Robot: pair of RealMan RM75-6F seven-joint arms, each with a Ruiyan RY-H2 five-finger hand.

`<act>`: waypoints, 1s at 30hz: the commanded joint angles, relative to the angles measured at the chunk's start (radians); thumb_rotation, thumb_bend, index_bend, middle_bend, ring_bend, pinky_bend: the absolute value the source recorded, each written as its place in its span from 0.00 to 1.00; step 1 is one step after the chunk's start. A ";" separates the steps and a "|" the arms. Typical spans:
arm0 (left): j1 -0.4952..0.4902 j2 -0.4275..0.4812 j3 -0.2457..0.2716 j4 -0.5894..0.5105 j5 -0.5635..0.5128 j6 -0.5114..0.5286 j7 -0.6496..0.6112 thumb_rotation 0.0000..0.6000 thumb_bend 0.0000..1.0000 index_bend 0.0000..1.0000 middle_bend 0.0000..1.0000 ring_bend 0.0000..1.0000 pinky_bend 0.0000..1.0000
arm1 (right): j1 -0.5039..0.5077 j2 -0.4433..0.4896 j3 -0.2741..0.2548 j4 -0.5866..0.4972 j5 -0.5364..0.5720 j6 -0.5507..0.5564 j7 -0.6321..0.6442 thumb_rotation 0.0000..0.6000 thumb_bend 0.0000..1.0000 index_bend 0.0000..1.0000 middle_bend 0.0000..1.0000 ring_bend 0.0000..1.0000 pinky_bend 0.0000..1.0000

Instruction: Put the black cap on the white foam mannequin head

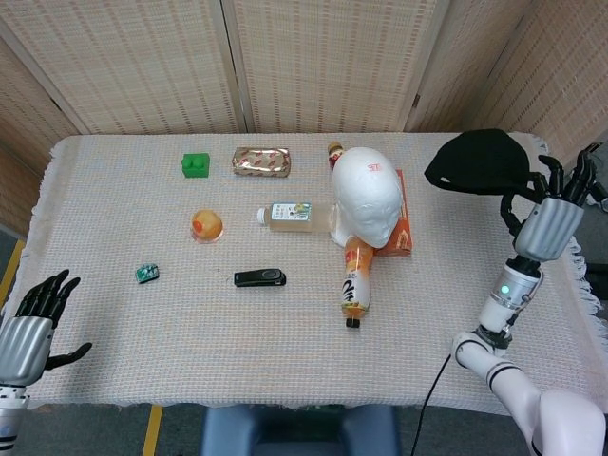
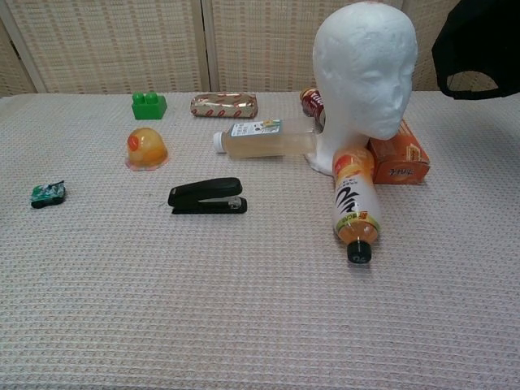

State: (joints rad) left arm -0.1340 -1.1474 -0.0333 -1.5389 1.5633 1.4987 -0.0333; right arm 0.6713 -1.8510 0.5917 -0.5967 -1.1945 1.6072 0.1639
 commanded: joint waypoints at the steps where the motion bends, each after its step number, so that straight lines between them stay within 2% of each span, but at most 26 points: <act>1: -0.008 -0.007 -0.011 0.012 -0.026 -0.021 0.007 1.00 0.11 0.09 0.03 0.00 0.15 | 0.085 -0.009 0.040 -0.003 0.021 -0.023 -0.037 1.00 0.38 0.92 0.28 0.00 0.00; 9: -0.024 -0.019 -0.043 0.034 -0.100 -0.065 0.014 1.00 0.11 0.09 0.02 0.00 0.15 | 0.268 -0.065 0.079 0.074 0.049 -0.083 -0.064 1.00 0.37 0.92 0.28 0.00 0.00; 13: -0.029 -0.021 -0.058 0.043 -0.128 -0.074 0.012 1.00 0.12 0.09 0.03 0.00 0.15 | 0.337 -0.109 0.073 0.106 0.046 -0.089 -0.055 1.00 0.37 0.92 0.28 0.00 0.00; 17: -0.029 -0.019 -0.062 0.045 -0.133 -0.074 0.005 1.00 0.11 0.09 0.02 0.00 0.15 | 0.362 -0.152 0.030 0.114 0.013 -0.062 -0.041 1.00 0.36 0.92 0.28 0.00 0.00; 23: -0.020 -0.004 -0.057 0.031 -0.118 -0.053 -0.012 1.00 0.12 0.09 0.03 0.00 0.15 | 0.315 -0.184 -0.077 0.074 -0.072 0.028 -0.035 1.00 0.36 0.92 0.28 0.00 0.00; 30: -0.007 0.017 -0.046 0.014 -0.090 -0.027 -0.034 1.00 0.11 0.09 0.02 0.00 0.15 | 0.210 -0.147 -0.170 -0.079 -0.143 0.126 -0.078 1.00 0.36 0.92 0.28 0.00 0.00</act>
State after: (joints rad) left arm -0.1414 -1.1314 -0.0806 -1.5246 1.4727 1.4707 -0.0668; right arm 0.9230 -2.0161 0.4586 -0.6241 -1.3085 1.7038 0.1077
